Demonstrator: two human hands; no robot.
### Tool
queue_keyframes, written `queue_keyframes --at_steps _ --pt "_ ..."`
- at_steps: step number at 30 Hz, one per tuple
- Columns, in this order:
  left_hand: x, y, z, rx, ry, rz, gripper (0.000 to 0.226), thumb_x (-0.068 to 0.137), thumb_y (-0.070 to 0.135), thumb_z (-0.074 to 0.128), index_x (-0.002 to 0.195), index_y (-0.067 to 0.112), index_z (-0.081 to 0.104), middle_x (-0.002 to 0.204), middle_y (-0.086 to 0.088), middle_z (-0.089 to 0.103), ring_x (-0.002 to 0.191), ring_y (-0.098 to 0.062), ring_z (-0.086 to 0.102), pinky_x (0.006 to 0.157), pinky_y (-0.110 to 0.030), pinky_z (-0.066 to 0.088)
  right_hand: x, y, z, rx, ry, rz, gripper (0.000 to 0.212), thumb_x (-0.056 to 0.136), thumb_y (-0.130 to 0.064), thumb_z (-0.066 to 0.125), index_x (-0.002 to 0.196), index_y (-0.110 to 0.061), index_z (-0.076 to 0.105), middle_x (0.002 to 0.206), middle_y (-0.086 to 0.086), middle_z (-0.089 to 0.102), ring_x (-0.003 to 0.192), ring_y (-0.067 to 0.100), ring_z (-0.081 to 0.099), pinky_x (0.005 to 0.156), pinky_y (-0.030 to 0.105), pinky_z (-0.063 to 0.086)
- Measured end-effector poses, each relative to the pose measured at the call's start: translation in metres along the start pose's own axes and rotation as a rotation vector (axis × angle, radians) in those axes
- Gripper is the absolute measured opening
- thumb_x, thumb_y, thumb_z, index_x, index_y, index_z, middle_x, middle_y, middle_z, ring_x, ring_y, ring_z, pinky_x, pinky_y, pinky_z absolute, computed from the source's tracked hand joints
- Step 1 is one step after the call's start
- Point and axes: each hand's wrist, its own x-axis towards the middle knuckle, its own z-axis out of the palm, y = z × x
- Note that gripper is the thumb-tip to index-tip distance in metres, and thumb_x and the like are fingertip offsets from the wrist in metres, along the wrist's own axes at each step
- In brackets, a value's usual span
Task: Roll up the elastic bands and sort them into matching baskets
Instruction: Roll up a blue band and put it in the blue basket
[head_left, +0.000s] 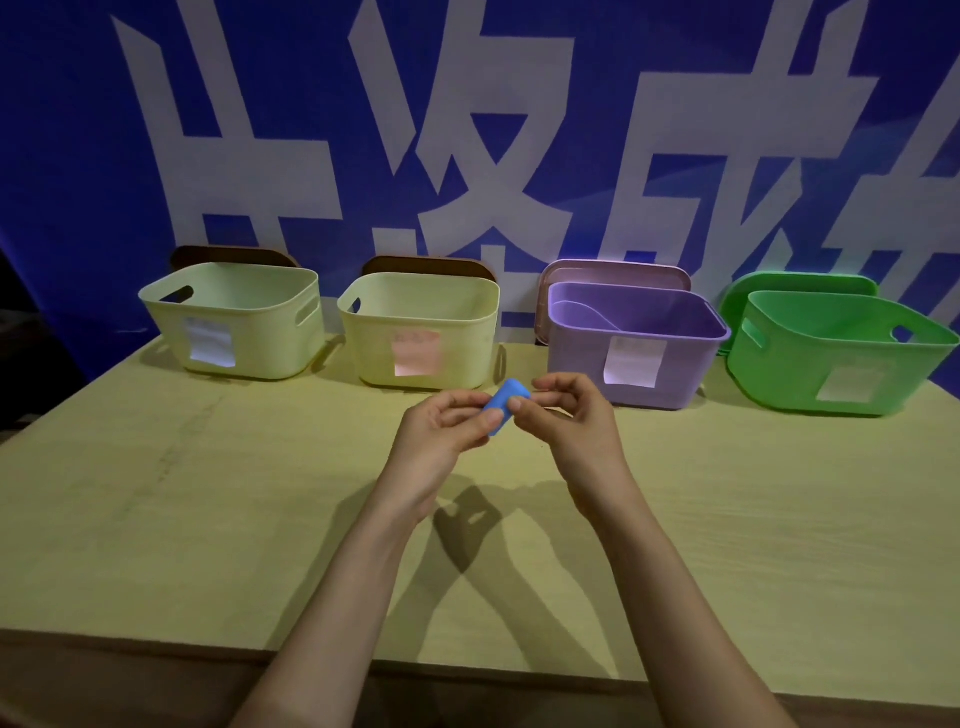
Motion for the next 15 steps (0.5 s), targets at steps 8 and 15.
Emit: queue_keyframes --at_steps 8,15 --pt "0.086 -0.001 -0.028 0.022 0.101 -0.062 0.013 0.083 0.004 0.068 0.096 0.003 0.066 0.089 -0.006 0.069 0.080 -0.013 0.064 0.074 -0.021 0.054 0.096 0.017 0.036 0.030 -0.047 0.126 0.030 0.072 -0.003 0.079 0.086 -0.013 0.055 0.078 0.006 0.064 0.077 0.022 0.063 0.084 0.040 0.052" --pt "0.145 0.061 -0.057 -0.086 0.186 -0.172 0.017 0.086 -0.004 0.060 0.098 0.008 0.066 0.103 -0.014 0.069 0.095 -0.021 0.066 0.081 -0.024 0.054 0.173 -0.035 0.091 -0.036 -0.117 0.171 0.030 0.071 -0.007 0.081 0.084 -0.013 0.054 0.078 0.005 0.064 0.074 0.017 0.065 0.071 0.026 0.054"
